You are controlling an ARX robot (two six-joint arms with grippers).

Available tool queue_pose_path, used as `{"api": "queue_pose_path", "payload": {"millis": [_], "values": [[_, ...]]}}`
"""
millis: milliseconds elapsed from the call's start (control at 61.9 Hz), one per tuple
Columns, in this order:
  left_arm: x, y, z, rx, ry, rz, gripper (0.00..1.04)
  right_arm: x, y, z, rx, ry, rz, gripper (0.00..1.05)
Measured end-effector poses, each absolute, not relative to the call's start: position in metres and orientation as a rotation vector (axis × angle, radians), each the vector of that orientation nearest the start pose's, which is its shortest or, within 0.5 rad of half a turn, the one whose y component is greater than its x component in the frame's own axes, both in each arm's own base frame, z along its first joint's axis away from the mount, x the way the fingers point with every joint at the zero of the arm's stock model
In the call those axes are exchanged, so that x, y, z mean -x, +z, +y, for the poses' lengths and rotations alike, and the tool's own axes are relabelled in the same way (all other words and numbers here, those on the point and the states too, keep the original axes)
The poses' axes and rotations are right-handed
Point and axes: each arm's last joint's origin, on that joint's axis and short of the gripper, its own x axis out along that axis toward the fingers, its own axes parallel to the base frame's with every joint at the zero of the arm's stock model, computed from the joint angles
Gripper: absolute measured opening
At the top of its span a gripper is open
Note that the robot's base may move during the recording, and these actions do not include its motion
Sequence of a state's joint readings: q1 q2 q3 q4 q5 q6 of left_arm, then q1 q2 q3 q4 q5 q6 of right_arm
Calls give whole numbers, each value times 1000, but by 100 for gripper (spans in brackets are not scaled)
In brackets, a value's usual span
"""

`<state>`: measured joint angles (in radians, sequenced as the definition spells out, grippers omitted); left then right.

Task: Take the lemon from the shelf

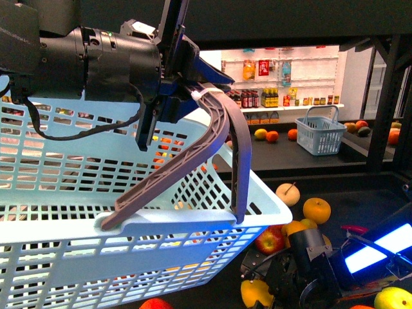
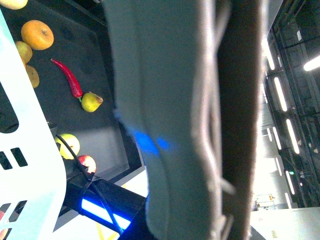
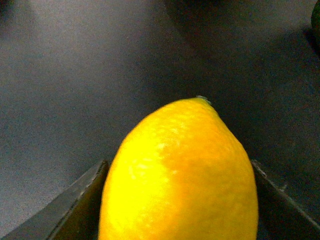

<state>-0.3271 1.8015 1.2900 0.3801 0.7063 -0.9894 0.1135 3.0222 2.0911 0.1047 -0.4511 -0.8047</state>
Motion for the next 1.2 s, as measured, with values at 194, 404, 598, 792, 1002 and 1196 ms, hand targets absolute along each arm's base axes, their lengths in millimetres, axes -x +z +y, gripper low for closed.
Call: {"api": "queue_pose_path", "payload": {"millis": [194, 404, 598, 792, 1002, 1196], "values": [[-384, 281, -150, 921, -879, 633, 7, -535, -93, 72, 587, 774, 561, 66], [-384, 281, -150, 921, -879, 634, 7, -530, -63, 48, 529, 612, 548, 66], [-384, 281, -150, 921, -879, 634, 7, -519, 37, -8, 405, 365, 435, 65], [-384, 281, -150, 921, -879, 634, 7, -473, 135, -46, 178, 258, 332, 65], [-384, 281, -150, 921, -880, 634, 7, -434, 200, -25, -70, 345, 285, 65], [-384, 281, -150, 921, -879, 633, 7, -417, 239, 20, -248, 476, 262, 65]]}}
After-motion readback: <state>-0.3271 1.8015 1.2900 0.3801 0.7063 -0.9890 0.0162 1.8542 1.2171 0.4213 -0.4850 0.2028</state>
